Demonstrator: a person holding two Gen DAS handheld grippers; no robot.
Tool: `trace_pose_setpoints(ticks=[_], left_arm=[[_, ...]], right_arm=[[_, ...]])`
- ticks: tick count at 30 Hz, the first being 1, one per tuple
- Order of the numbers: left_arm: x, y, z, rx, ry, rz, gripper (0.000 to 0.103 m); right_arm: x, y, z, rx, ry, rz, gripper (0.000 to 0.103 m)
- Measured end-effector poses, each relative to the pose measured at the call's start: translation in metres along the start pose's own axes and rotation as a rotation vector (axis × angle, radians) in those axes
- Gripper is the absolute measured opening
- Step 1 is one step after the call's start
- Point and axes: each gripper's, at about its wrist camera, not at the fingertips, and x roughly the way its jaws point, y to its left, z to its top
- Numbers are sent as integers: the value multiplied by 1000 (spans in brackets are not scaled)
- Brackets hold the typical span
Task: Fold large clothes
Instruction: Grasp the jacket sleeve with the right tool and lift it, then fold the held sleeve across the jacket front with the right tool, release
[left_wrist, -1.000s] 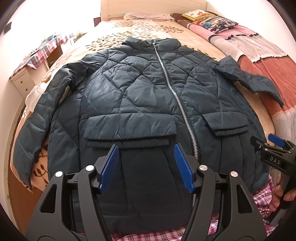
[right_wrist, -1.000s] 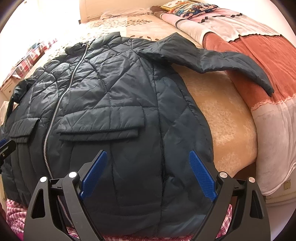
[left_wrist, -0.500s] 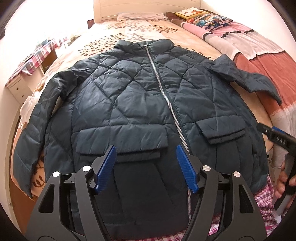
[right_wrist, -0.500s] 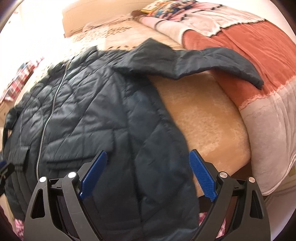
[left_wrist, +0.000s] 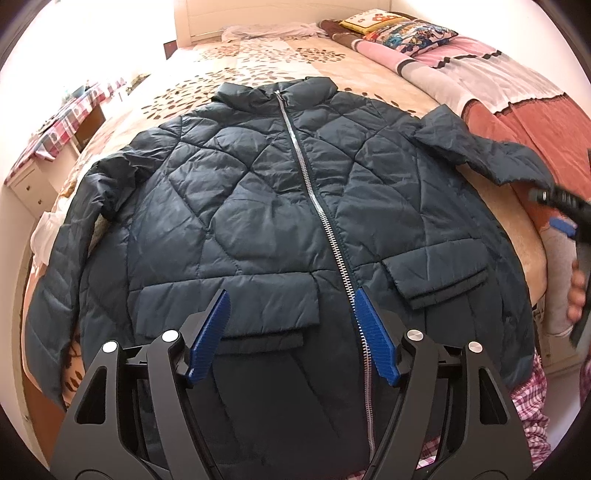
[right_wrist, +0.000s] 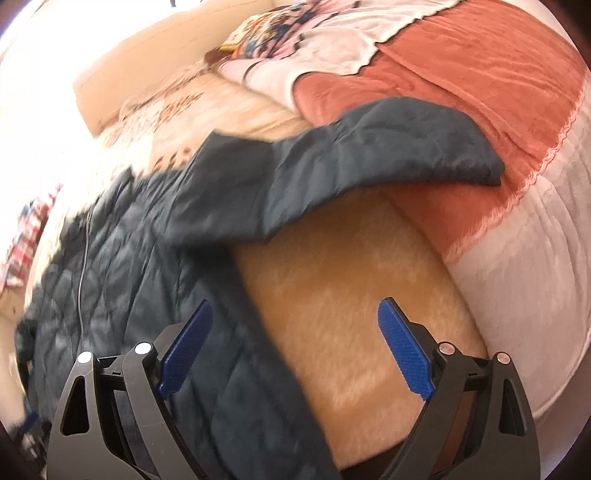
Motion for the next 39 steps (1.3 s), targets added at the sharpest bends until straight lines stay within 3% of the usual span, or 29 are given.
trace_pose_setpoints(ticks=[9, 16, 18, 19, 21, 23, 25, 31, 35, 39], left_arm=[[10, 2, 1, -5, 31, 15, 69], [18, 6, 1, -22, 49, 20, 69], [18, 9, 1, -31, 49, 22, 69], [18, 10, 1, -36, 47, 22, 69], [17, 14, 1, -46, 41, 25, 69], [15, 18, 1, -57, 35, 27, 69], [13, 25, 1, -73, 27, 29, 69], [8, 45, 1, -133, -4, 26, 69], [2, 61, -1, -175, -34, 20, 69], [-3, 77, -6, -209, -57, 22, 69]], right_arm=[[34, -45, 55, 224, -24, 23, 91], [47, -79, 81, 368, -97, -67, 89], [51, -87, 87, 403, -114, -97, 76], [51, -89, 90, 418, -124, -112, 58], [48, -93, 97, 418, -156, -122, 36], [39, -89, 102, 392, -192, -99, 23], [24, -78, 110, 341, -248, -79, 17], [-37, 1, 134, 81, -413, 56, 16], [-66, 78, 133, -94, -441, 223, 16], [-74, 158, 118, -256, -407, 375, 16]])
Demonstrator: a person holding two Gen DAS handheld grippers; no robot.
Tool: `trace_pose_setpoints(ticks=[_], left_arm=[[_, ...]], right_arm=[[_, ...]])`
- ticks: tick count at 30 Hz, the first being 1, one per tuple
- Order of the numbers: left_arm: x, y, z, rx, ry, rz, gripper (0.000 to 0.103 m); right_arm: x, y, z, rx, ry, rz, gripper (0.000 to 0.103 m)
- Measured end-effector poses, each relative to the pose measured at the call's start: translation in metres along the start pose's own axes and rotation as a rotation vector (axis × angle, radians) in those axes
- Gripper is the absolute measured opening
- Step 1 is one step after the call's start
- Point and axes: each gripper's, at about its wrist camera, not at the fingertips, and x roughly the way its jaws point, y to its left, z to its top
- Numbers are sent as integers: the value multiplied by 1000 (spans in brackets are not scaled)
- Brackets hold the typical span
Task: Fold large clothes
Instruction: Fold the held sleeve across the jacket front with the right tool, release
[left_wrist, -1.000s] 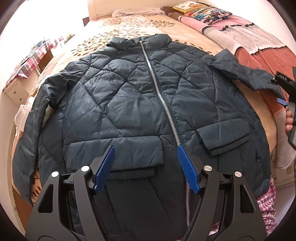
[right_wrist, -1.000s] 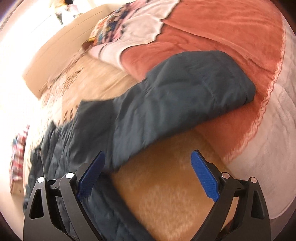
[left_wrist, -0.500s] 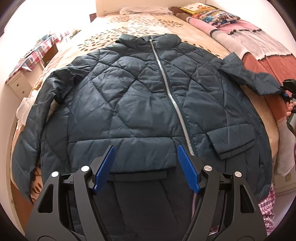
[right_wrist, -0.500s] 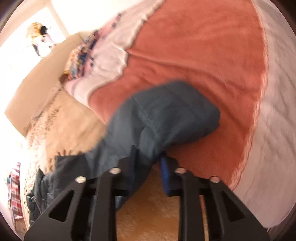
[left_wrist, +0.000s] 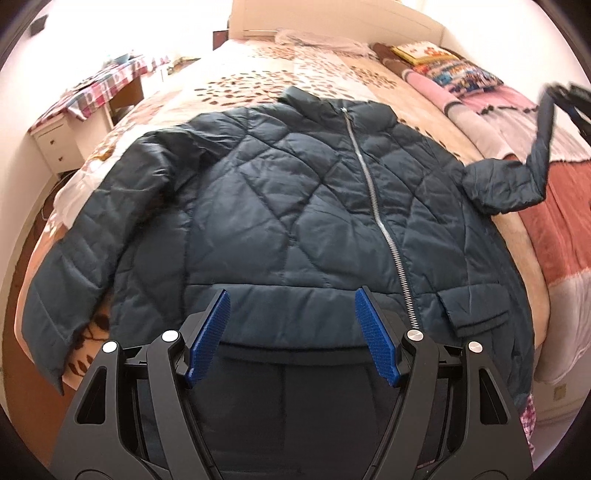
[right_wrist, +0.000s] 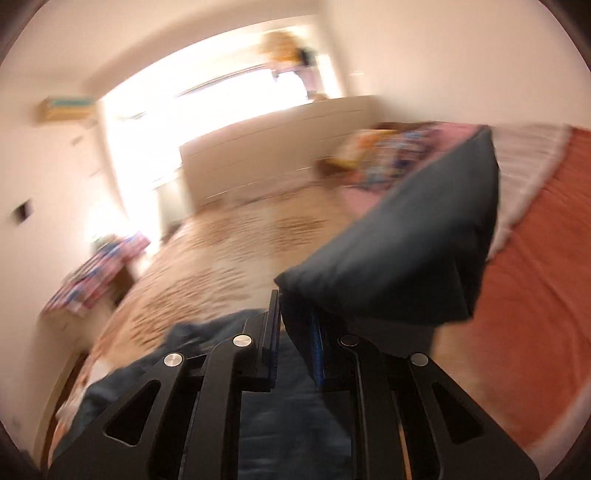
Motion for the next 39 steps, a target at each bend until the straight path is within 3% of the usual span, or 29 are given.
trace_pose_setpoints(ticks=[7, 12, 15, 17, 19, 20, 25, 30, 35, 39], left_arm=[[-6, 33, -5, -59, -19, 10, 69], [-2, 57, -8, -107, -18, 18, 69], [0, 67, -10, -126, -13, 21, 69], [0, 71, -11, -129, -12, 23, 69], [0, 75, -11, -127, -16, 23, 69], [0, 76, -11, -126, -16, 25, 69], [5, 78, -1, -126, -21, 26, 69], [9, 68, 28, -86, -62, 26, 70], [15, 60, 50, -110, -61, 35, 69], [15, 69, 37, -161, -43, 53, 69]], right_arm=[[57, 123, -49, -179, 164, 217, 16], [97, 185, -103, -281, 313, 231, 16], [131, 201, -146, -317, 470, 194, 17], [149, 202, -170, -304, 599, 209, 28], [152, 201, -181, -269, 666, 236, 64], [147, 199, -183, -256, 659, 246, 68], [119, 184, -170, -232, 618, 279, 69], [88, 144, -162, -144, 570, 273, 69], [51, 94, -174, -101, 574, 214, 57], [29, 69, -188, -89, 586, 196, 52]])
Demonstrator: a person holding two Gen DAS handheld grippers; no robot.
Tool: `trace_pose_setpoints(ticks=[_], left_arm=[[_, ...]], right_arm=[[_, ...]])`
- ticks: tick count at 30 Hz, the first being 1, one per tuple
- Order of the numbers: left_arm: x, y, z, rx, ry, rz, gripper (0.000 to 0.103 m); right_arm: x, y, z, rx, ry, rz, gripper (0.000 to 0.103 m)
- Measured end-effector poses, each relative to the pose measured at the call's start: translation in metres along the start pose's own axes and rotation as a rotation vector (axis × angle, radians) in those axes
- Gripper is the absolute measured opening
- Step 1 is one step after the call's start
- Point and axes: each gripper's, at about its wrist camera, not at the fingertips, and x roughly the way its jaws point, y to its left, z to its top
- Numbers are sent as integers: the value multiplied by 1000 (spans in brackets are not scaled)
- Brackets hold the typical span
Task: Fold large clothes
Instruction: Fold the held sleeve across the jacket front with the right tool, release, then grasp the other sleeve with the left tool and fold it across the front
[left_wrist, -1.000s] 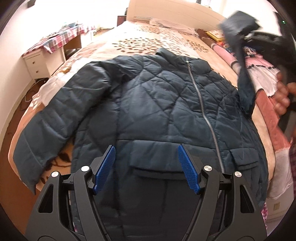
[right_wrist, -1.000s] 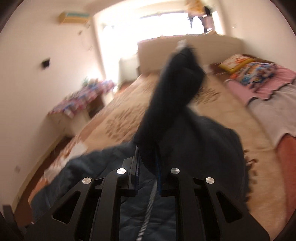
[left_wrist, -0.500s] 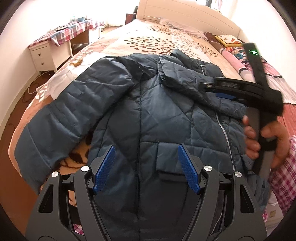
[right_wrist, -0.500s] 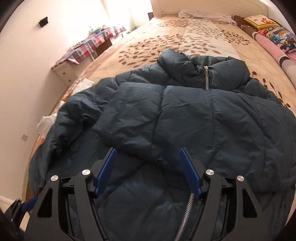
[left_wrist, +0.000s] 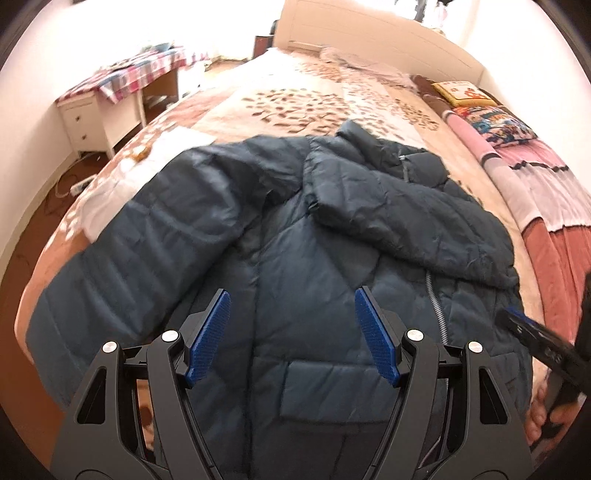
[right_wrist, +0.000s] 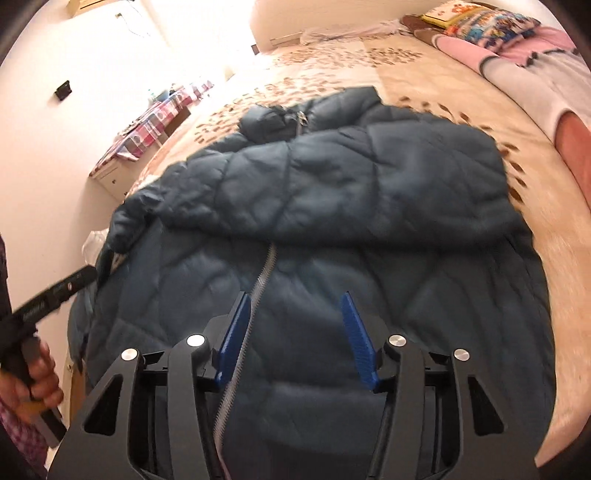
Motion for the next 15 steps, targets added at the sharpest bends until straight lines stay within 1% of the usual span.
trace_pose_setpoints(ticks=[2, 4, 7, 10, 13, 15], left_arm=[[-2, 10, -10, -32, 12, 18, 69], [-5, 29, -24, -79, 31, 46, 70], [-14, 64, -44, -142, 49, 113, 70], [-28, 100, -60, -204, 45, 173, 70], [-38, 133, -74, -317, 50, 156, 70], [-41, 154, -82, -428, 48, 122, 70]], right_arm=[[-5, -6, -12, 7, 9, 1, 51], [-8, -8, -21, 8, 13, -2, 51], [-9, -10, -33, 24, 30, -4, 51], [-9, -9, -40, 34, 42, 2, 51], [-9, -4, -43, 26, 50, 6, 51], [-8, 3, -45, 12, 57, 4, 51]])
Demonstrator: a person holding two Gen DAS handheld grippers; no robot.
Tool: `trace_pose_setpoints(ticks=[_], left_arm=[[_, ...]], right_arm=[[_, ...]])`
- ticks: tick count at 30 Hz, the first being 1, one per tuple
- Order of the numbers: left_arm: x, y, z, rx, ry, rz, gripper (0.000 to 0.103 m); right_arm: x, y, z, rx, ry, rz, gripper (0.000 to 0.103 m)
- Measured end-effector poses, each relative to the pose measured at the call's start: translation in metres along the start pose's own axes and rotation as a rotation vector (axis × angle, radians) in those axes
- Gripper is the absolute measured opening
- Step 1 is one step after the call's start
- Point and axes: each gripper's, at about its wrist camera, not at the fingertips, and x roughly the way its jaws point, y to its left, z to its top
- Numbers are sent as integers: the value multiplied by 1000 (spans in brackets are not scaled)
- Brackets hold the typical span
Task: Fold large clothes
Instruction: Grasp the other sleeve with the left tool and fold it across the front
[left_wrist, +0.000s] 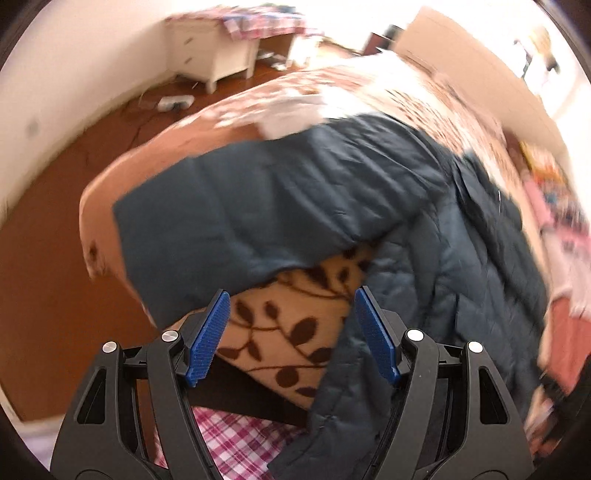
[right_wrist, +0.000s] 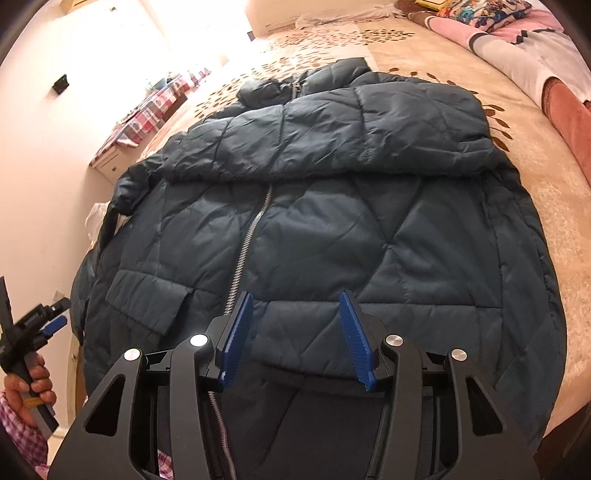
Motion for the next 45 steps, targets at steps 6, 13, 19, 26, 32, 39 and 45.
trace_pose_setpoints(ticks=[6, 13, 19, 26, 32, 39, 45], left_arm=[[26, 50, -6, -361, 69, -183, 70], [58, 61, -14, -632, 70, -283, 69], [75, 60, -1, -694, 40, -257, 67], [75, 65, -5, -695, 20, -158, 10], [35, 35, 21, -438, -175, -54, 5], [-44, -34, 50, -57, -430, -71, 4], [-101, -103, 71, 191, -562, -202, 4]], right_arm=[[-2, 17, -4, -41, 2, -1, 51], [1, 23, -6, -57, 15, -9, 51], [6, 23, -6, -62, 21, -8, 51], [10, 22, -7, -52, 27, -1, 51], [6, 16, -6, -38, 17, 6, 51], [0, 3, -8, -2, -2, 17, 51], [-8, -12, -6, 27, -32, 32, 51]])
